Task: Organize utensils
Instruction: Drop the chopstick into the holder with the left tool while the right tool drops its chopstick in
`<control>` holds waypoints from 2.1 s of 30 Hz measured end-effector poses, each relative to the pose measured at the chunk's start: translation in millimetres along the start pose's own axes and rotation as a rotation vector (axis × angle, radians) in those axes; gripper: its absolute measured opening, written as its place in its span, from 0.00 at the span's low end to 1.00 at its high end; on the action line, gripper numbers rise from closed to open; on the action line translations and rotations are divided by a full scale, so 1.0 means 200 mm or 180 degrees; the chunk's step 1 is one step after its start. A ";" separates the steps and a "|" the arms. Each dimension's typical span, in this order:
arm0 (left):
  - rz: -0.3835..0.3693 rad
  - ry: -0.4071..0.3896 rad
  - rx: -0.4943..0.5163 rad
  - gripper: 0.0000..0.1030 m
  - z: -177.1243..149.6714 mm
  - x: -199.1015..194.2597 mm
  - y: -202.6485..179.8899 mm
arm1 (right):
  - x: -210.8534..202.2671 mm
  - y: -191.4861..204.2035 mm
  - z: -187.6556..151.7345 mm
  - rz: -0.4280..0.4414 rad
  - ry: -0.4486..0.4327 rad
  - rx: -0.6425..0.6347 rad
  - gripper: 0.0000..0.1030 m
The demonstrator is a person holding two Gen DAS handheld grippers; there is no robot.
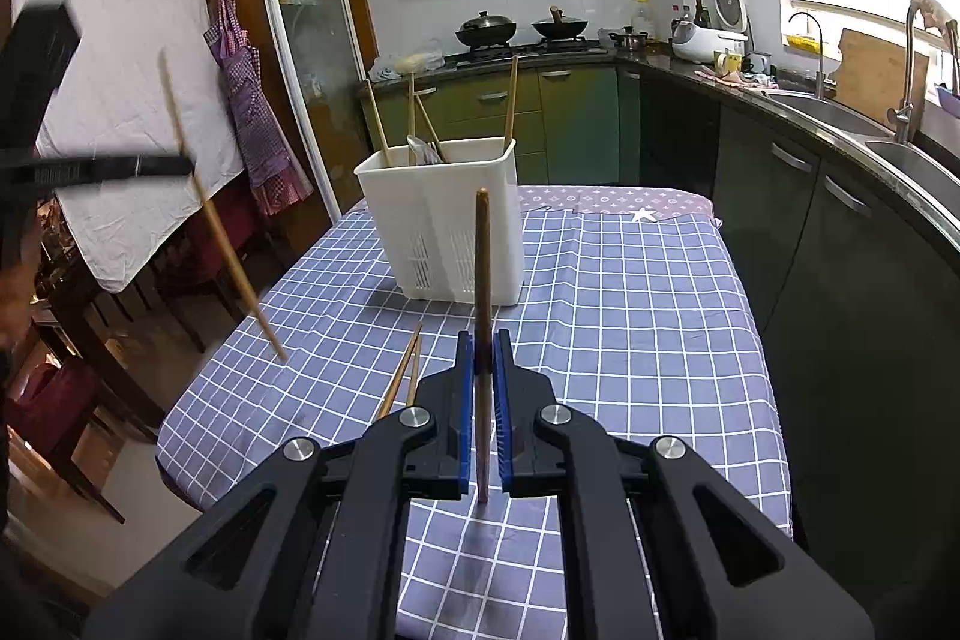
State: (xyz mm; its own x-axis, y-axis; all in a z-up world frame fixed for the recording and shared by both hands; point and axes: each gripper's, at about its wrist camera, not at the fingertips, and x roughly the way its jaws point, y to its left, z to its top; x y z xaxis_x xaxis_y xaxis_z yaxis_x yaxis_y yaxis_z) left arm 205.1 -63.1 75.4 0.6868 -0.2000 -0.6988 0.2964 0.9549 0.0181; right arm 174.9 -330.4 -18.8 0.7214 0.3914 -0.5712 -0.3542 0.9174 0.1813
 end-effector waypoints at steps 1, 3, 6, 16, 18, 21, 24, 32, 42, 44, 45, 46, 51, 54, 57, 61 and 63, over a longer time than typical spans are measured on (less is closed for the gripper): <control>0.0005 -0.0032 0.0027 0.06 0.05 -0.01 -0.01 | 0.00 0.00 0.00 0.0011 -0.0001 0.0001 0.07; 0.0014 -0.0096 0.0033 0.06 0.15 -0.04 -0.03 | 0.01 -0.01 0.00 0.0031 -0.0004 0.0011 0.07; 0.0058 -0.0224 0.0029 0.06 0.31 -0.07 -0.04 | 0.01 -0.03 0.00 0.0043 -0.0014 0.0039 0.07; 0.0320 -0.0537 -0.0056 0.06 0.64 0.12 0.00 | 0.00 -0.07 -0.01 0.0091 -0.0016 0.0107 0.07; 0.0327 -0.0503 -0.0097 0.06 0.66 0.21 0.02 | 0.01 -0.07 -0.01 0.0094 -0.0011 0.0106 0.07; 0.0355 -0.0359 -0.0138 0.06 0.64 0.35 0.04 | 0.01 -0.07 -0.01 0.0104 -0.0002 0.0106 0.07; 0.0332 -0.0173 -0.0165 0.06 0.59 0.47 0.07 | 0.01 -0.08 0.00 0.0148 0.0018 0.0134 0.07; 0.0299 -0.0062 -0.0141 0.22 0.41 0.49 0.11 | 0.01 -0.06 0.15 0.0157 -0.0042 0.0083 0.07; 0.0152 -0.0167 -0.0280 0.30 0.15 0.22 0.19 | -0.13 0.07 0.81 0.0113 -0.0909 -0.0035 0.07; 0.0096 -0.0112 -0.0327 0.31 0.07 0.18 0.20 | -0.06 0.09 0.93 0.0084 -0.0976 -0.0002 0.07; 0.0067 -0.0090 -0.0346 0.31 0.04 0.17 0.21 | -0.03 0.10 0.97 0.0033 -0.0999 0.0006 0.07; 0.0045 -0.0054 -0.0350 0.31 0.00 0.17 0.22 | 0.02 0.11 1.00 0.0000 -0.0976 0.0011 0.07; 0.0036 0.0110 -0.0386 0.34 -0.14 0.16 0.27 | 0.40 0.14 1.06 -0.0122 -0.0514 -0.0004 0.07; 0.0049 0.0192 -0.0420 0.34 -0.21 0.16 0.30 | 0.59 0.12 1.02 -0.0126 -0.0243 0.0054 0.07; 0.0047 0.0271 -0.0463 0.34 -0.25 0.18 0.33 | 0.70 0.10 0.97 -0.0127 -0.0092 0.0116 0.07; 0.0021 0.0369 -0.0494 0.35 -0.28 0.22 0.33 | 0.67 0.07 0.96 -0.0118 -0.0146 0.0155 0.11; -0.0015 0.0437 -0.0502 0.35 -0.28 0.25 0.31 | 0.57 0.06 0.96 -0.0098 -0.0260 0.0145 0.13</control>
State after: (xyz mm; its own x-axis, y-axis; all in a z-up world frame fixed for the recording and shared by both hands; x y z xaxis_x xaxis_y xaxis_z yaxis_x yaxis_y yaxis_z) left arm 220.4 -2.3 1.7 0.5857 -0.1831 -0.7896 0.1845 0.9787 -0.0901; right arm 366.6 -261.5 71.7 0.7783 0.3658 -0.5104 -0.3051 0.9307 0.2018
